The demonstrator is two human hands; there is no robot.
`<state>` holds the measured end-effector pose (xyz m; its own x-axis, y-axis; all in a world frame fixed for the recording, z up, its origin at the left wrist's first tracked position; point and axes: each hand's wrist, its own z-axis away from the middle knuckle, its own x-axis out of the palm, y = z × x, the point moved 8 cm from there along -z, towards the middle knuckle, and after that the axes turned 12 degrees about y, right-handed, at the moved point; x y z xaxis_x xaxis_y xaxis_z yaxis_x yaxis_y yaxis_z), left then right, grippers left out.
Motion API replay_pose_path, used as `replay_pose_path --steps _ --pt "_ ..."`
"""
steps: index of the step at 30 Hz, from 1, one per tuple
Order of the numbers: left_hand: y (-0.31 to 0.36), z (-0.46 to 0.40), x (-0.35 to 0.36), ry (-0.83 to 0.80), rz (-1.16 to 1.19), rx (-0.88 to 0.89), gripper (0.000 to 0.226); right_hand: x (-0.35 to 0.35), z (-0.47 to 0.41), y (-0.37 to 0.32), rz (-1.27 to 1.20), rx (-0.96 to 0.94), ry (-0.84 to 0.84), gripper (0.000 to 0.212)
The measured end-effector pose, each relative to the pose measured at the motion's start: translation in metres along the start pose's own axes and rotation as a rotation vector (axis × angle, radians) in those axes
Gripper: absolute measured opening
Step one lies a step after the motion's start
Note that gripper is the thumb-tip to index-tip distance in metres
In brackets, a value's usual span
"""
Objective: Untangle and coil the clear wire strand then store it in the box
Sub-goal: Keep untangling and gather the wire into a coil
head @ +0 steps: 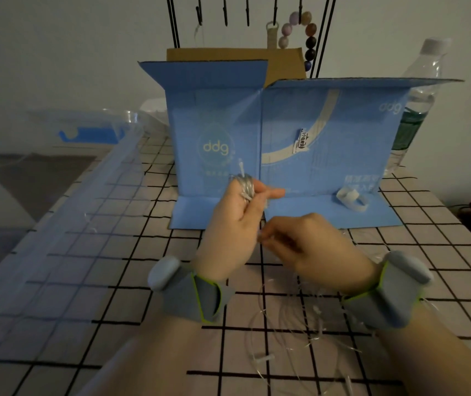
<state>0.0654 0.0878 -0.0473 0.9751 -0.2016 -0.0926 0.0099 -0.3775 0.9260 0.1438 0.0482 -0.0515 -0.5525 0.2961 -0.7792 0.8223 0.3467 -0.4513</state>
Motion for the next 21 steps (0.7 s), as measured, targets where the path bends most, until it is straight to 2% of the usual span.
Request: replay_pose_path --steps 2,5,7,9,13,15,18,21 --pt "-0.001 0.0 0.0 -0.006 -0.12 0.021 0.005 -0.009 -0.002 0.0 -0.037 0.013 0.071 0.011" --pt "-0.001 0.001 0.001 -0.008 -0.193 0.009 0.009 -0.022 -0.003 0.003 -0.284 0.084 0.167 0.021" --pt "-0.002 0.003 0.002 -0.023 -0.165 -0.04 0.015 -0.025 -0.003 0.007 -0.481 0.153 0.189 0.02" --pt "-0.004 0.005 0.003 -0.032 -0.062 -0.124 0.023 -0.027 -0.003 0.011 -0.573 0.175 0.209 0.018" --pt "-0.003 0.01 0.008 -0.08 0.111 -0.249 0.033 -0.024 -0.004 0.012 -0.647 0.162 0.225 0.015" --pt "-0.002 0.012 0.013 -0.136 0.088 -0.24 0.041 -0.022 -0.004 0.017 -0.689 0.202 0.269 0.017" --pt "-0.001 0.015 0.015 -0.175 0.081 -0.255 0.054 -0.024 -0.003 0.022 -0.626 0.229 0.331 0.027" --pt "-0.002 0.017 0.015 -0.182 0.098 -0.282 0.056 -0.021 -0.003 0.018 -0.561 0.179 0.288 0.033"
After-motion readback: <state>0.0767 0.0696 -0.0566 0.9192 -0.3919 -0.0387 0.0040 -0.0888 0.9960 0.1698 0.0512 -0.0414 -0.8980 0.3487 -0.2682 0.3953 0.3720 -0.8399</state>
